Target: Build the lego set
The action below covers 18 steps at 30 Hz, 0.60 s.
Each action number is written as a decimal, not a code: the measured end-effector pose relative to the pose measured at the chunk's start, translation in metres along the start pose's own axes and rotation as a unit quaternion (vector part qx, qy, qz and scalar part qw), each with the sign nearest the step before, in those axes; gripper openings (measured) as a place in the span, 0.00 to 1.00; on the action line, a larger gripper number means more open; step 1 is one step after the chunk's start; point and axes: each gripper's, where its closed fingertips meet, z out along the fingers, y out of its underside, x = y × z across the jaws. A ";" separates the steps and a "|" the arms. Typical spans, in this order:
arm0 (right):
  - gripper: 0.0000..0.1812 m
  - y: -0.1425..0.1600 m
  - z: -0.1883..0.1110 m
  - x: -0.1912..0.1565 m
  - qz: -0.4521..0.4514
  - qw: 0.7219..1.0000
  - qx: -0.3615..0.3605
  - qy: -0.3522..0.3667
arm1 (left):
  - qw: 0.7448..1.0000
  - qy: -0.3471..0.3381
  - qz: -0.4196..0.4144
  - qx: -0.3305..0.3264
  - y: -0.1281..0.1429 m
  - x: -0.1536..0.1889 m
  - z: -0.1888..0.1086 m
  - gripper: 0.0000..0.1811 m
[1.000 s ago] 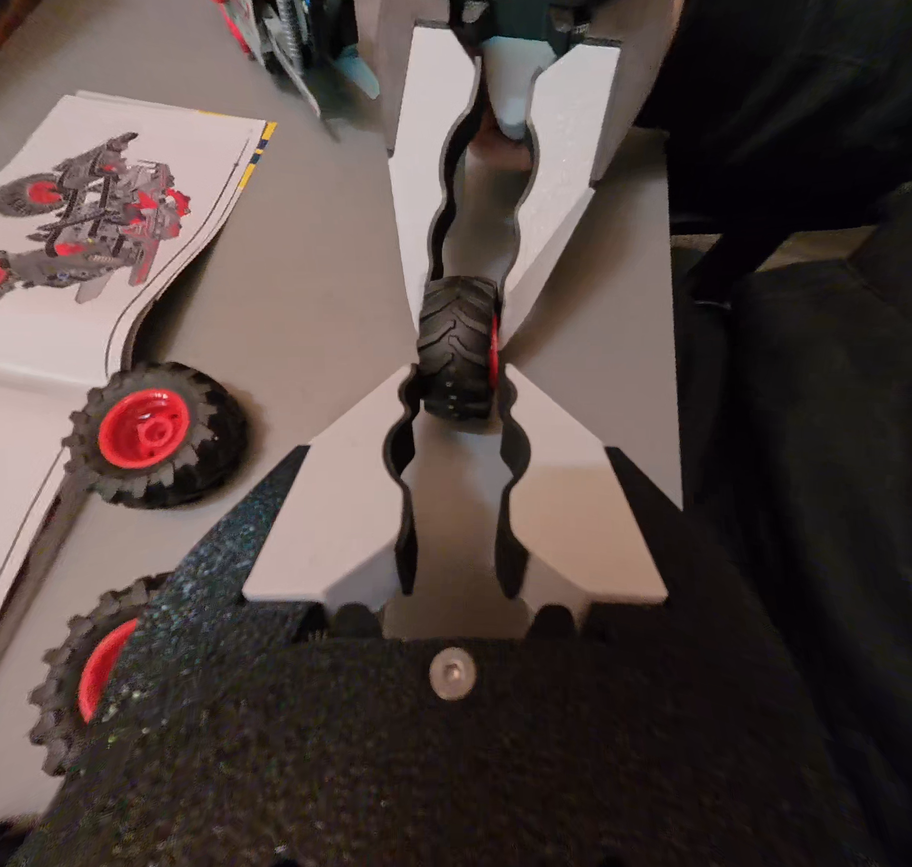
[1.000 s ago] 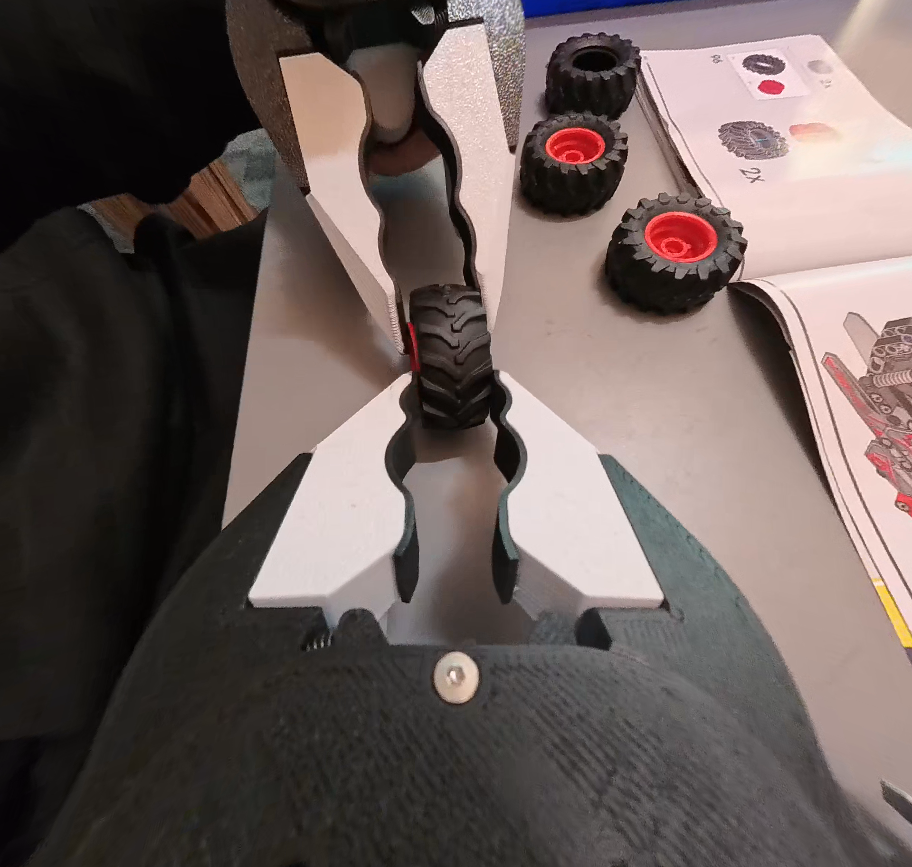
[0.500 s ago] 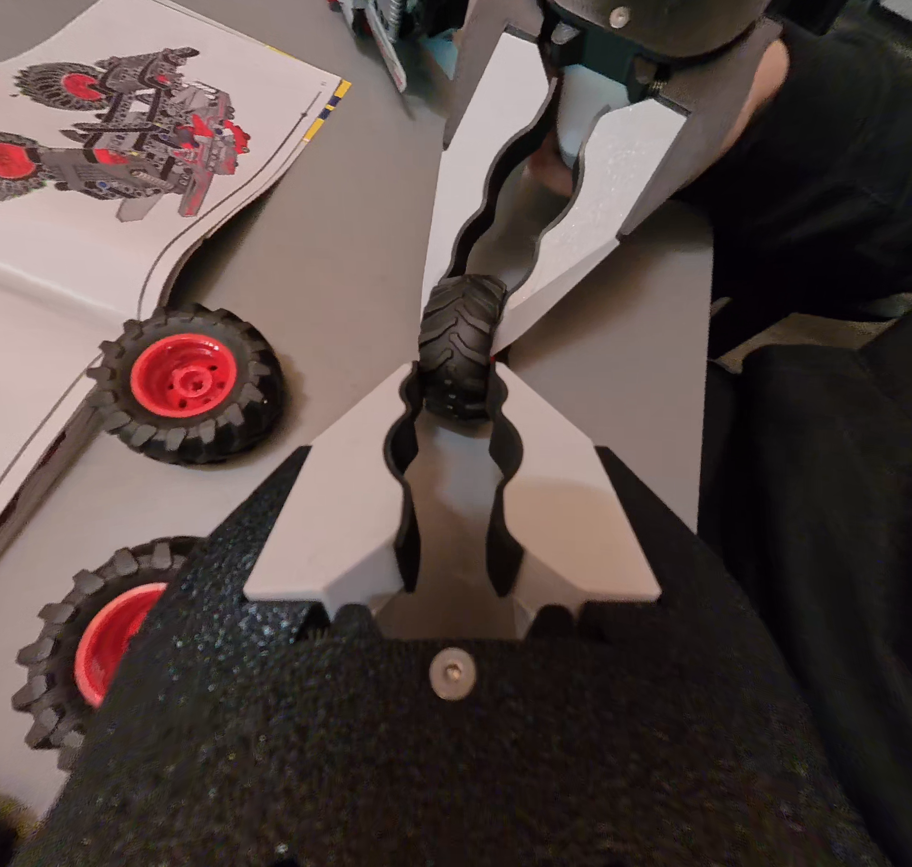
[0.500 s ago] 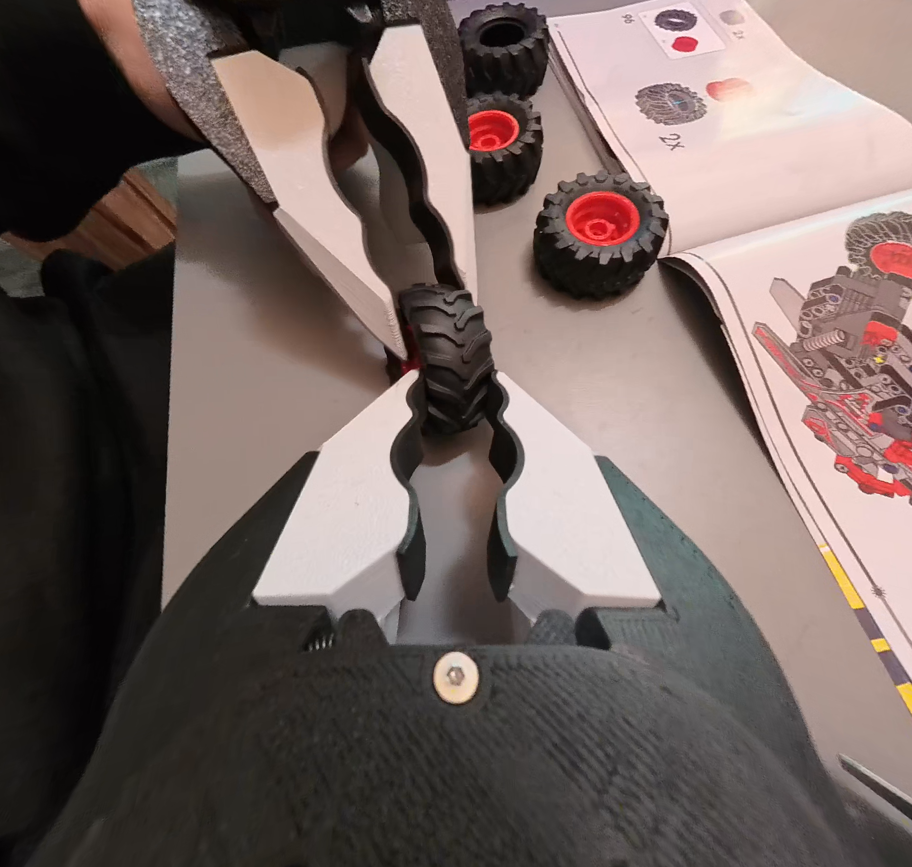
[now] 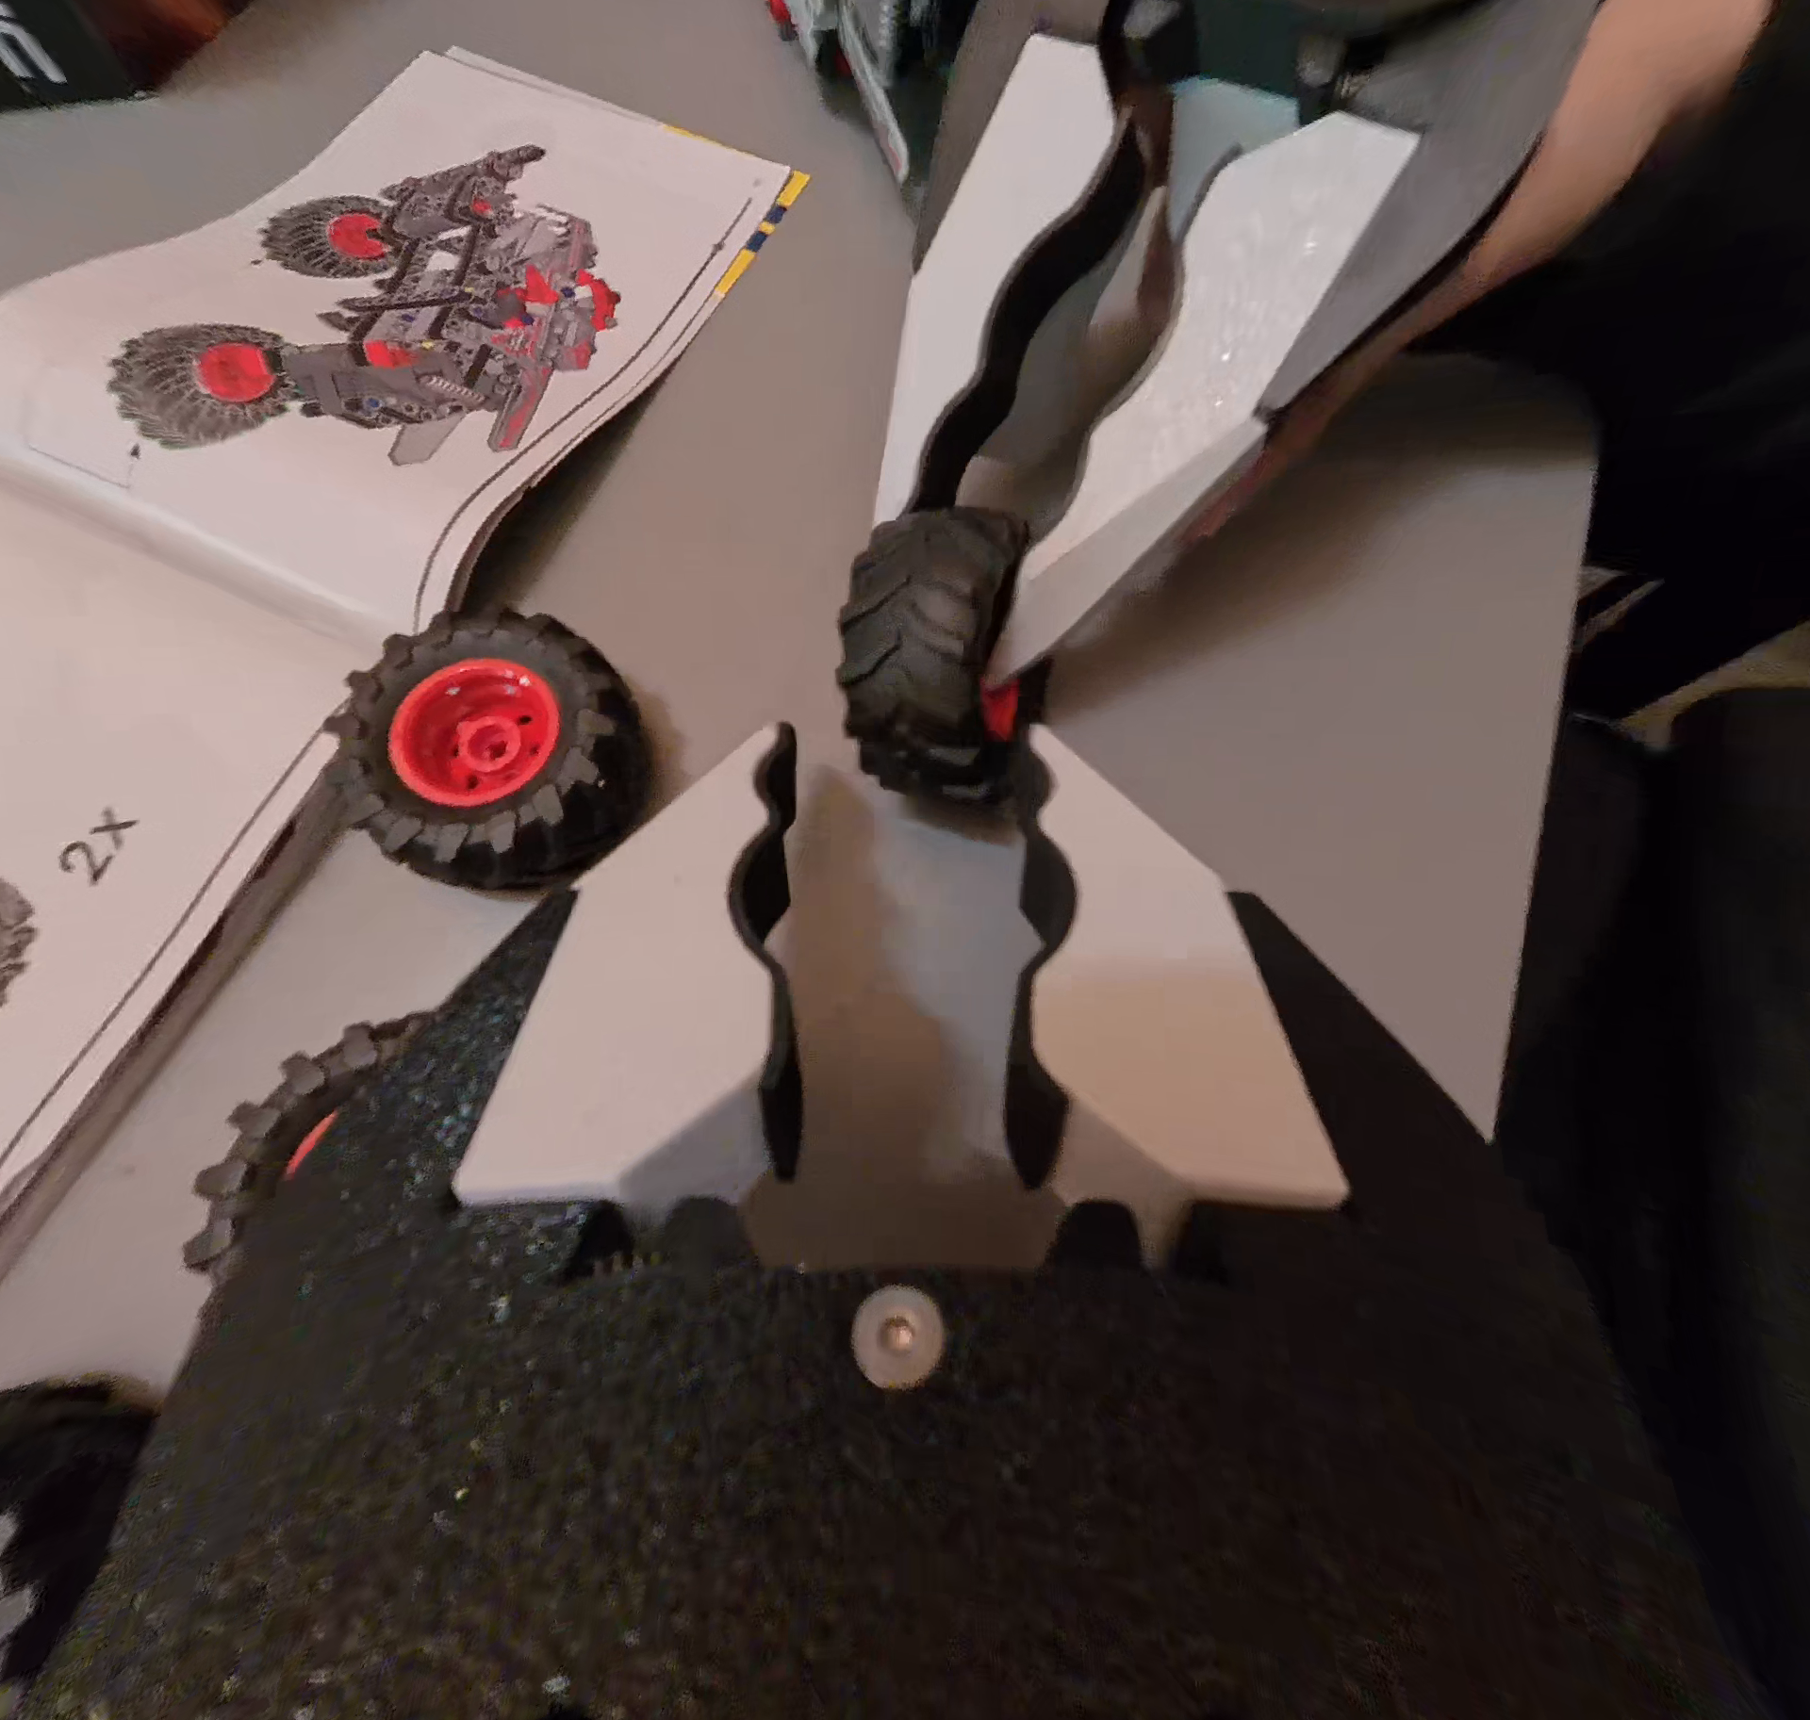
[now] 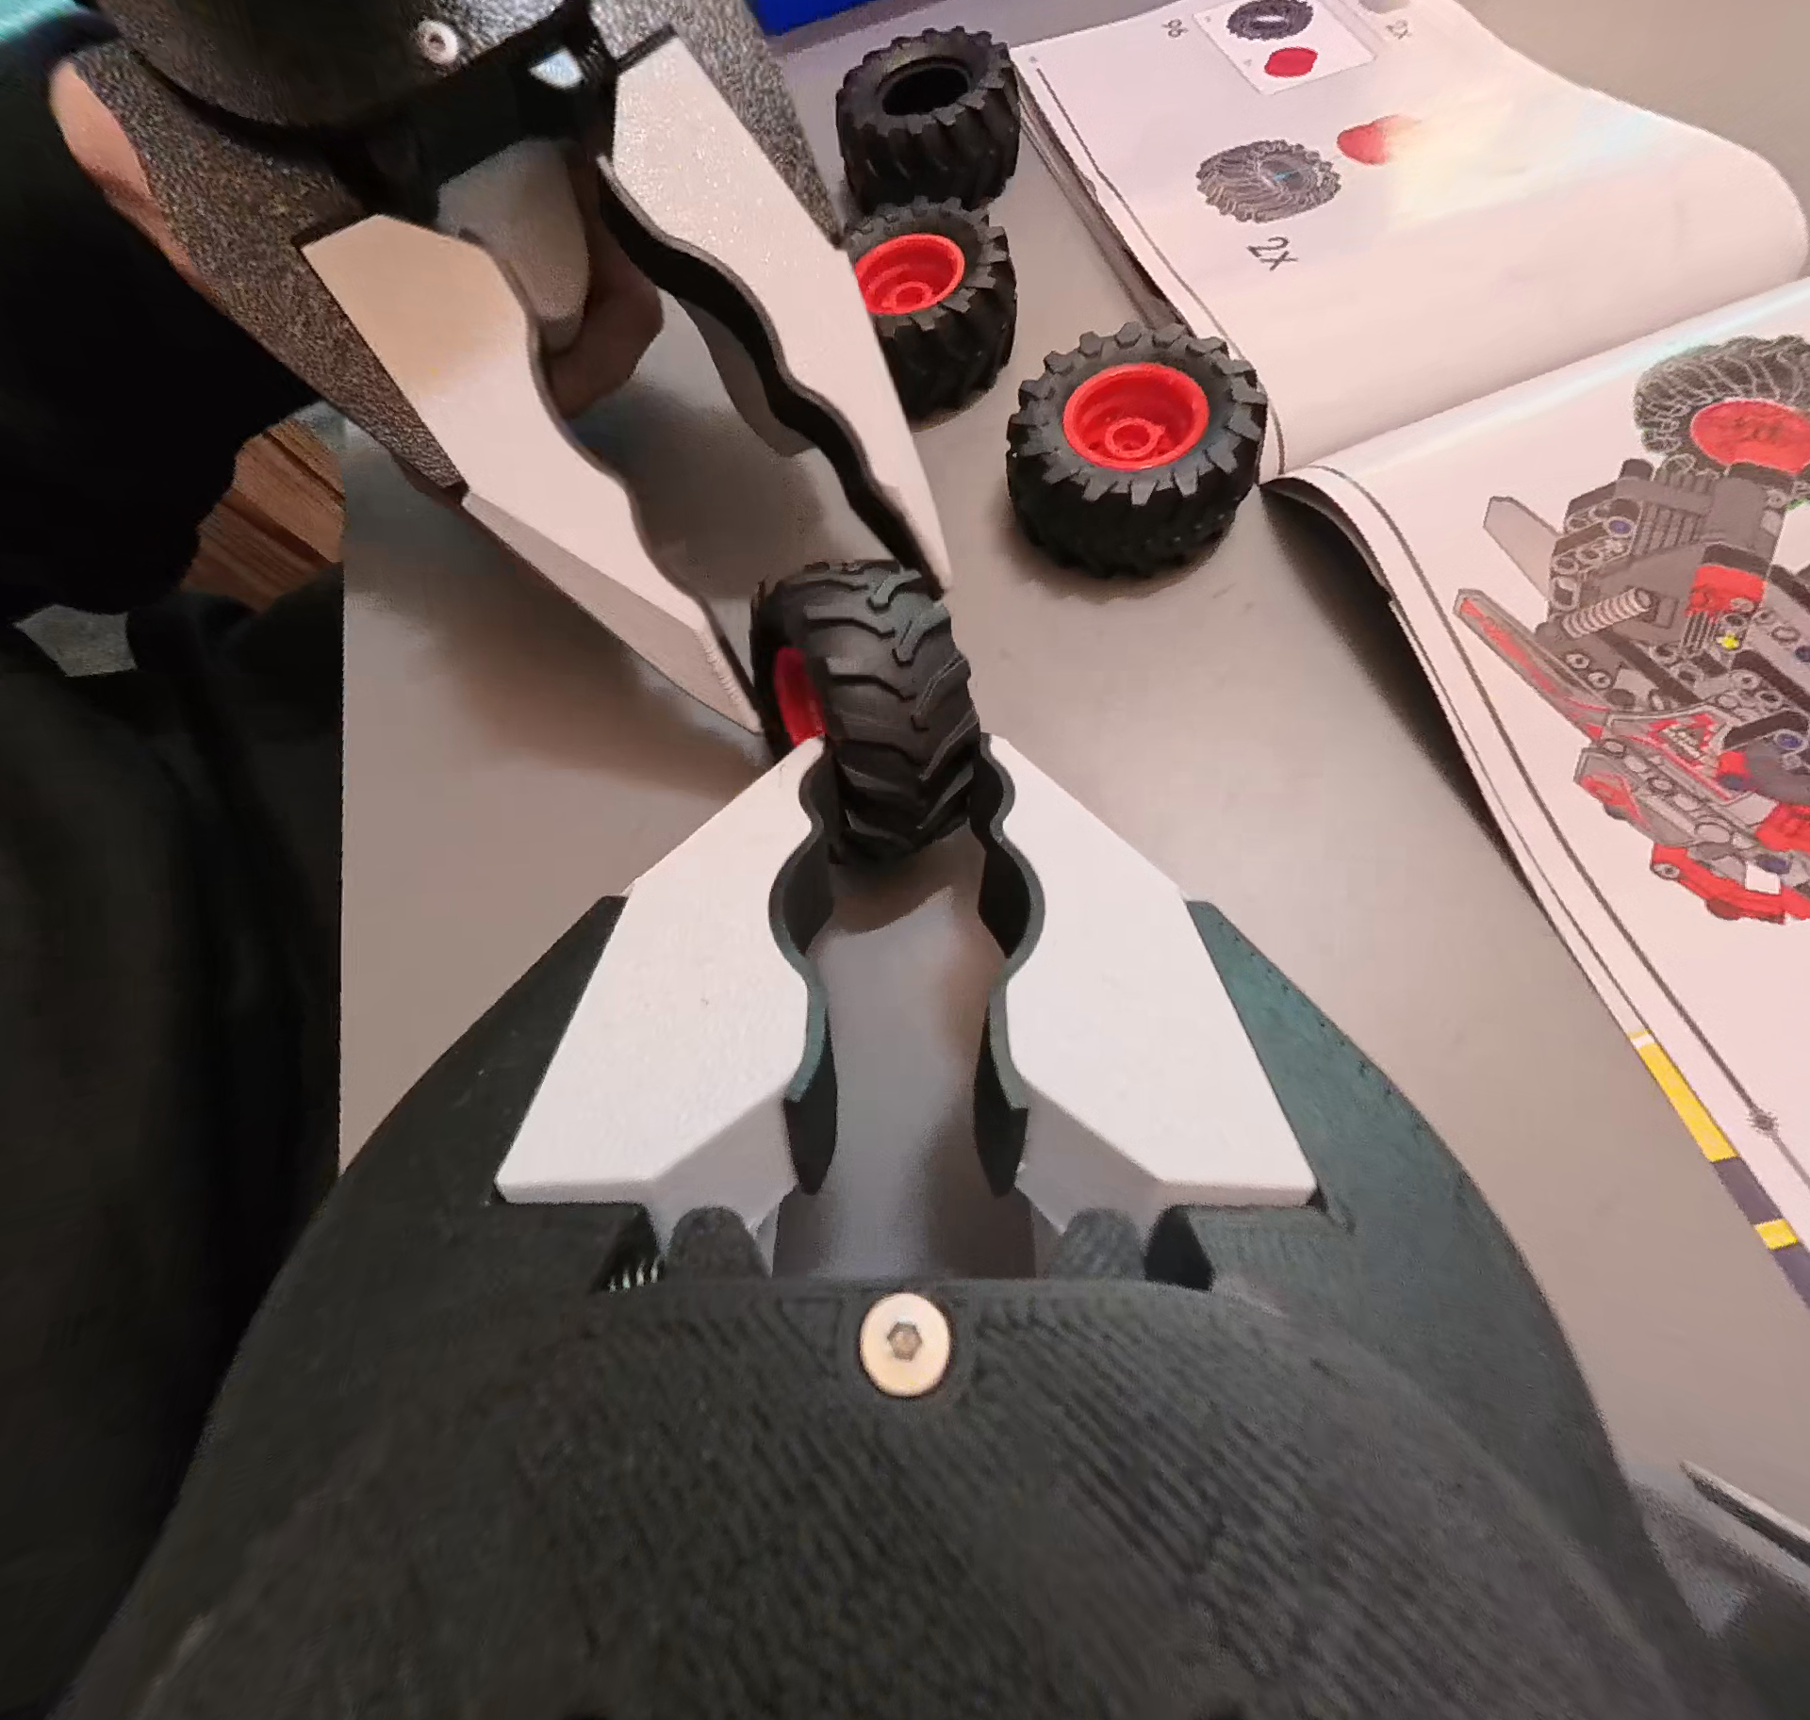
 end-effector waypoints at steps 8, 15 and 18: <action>0.15 0.000 -0.002 -0.001 -0.015 1.000 0.000 -0.005 | 0.999 0.020 -0.035 0.013 -0.004 0.005 0.005 0.15; 0.16 -0.007 -0.005 0.000 -0.092 0.996 0.018 -0.005 | 0.990 0.092 -0.104 -0.003 -0.003 0.004 0.005 0.14; 0.15 -0.006 -0.003 0.002 -0.062 0.998 0.011 -0.022 | 0.988 0.103 -0.118 -0.017 -0.001 0.002 0.006 0.14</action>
